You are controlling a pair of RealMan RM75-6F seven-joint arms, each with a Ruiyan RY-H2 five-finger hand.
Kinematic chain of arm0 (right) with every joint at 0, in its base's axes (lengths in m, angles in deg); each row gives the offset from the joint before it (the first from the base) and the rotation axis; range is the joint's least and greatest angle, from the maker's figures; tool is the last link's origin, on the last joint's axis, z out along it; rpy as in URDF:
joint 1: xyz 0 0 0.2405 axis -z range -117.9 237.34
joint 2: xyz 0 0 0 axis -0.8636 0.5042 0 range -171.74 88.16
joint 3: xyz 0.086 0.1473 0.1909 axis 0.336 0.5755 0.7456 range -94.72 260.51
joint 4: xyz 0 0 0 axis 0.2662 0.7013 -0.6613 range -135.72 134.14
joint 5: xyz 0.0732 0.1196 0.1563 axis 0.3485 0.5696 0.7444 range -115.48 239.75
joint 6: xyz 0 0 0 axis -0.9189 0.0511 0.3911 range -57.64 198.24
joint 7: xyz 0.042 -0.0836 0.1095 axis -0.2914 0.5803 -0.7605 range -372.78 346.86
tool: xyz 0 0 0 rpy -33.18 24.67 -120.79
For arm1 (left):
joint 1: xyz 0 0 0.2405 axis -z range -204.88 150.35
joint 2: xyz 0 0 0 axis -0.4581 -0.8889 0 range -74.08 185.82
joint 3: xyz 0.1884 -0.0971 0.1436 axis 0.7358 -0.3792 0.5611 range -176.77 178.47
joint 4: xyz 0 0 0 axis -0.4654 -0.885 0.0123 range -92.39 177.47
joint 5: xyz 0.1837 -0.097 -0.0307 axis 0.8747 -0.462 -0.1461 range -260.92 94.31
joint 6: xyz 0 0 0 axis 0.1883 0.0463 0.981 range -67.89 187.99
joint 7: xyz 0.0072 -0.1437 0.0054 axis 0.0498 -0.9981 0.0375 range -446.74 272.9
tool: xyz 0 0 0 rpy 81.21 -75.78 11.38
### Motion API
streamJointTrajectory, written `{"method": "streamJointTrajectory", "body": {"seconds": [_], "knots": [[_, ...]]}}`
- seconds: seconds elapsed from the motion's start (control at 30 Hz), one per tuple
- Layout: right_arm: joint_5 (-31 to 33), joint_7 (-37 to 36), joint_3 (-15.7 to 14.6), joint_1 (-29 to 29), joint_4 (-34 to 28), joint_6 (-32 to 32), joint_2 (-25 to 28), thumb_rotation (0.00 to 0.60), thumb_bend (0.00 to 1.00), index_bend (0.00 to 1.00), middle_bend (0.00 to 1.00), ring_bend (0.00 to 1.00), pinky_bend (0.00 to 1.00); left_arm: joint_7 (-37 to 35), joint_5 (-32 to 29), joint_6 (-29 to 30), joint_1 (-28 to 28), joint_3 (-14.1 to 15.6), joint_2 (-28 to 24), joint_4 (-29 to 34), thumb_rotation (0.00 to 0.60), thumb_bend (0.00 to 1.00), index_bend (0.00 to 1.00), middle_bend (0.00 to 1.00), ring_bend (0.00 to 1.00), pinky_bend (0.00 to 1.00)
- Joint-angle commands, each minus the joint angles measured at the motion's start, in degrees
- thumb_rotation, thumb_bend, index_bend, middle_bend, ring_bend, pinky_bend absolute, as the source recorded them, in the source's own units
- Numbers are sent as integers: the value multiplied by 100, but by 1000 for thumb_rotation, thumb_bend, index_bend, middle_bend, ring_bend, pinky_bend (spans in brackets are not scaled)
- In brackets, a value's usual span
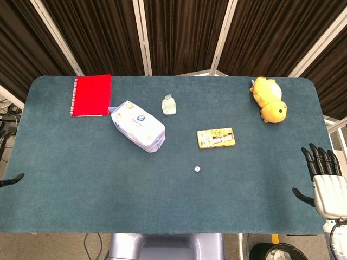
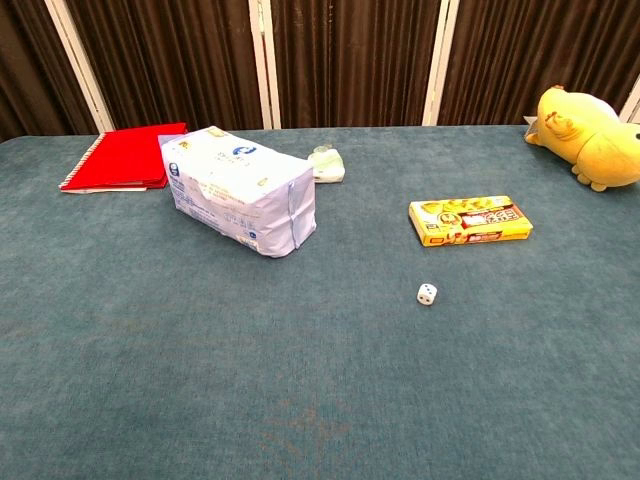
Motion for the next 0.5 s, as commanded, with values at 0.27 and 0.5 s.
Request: {"method": "streamJointTrajectory", "body": {"seconds": [0.27, 0.5], "knots": [[268, -294, -33, -245, 27, 653, -13, 600, 0, 0, 0, 0, 0, -73, 181, 75, -70, -29, -28, -53, 600, 0, 0, 0, 0, 0], [332, 27, 115, -704, -80, 1233, -80, 600, 102, 0, 658, 590, 457, -174, 235, 2, -56, -75, -52, -119, 600, 0, 0, 0, 0, 0]]}}
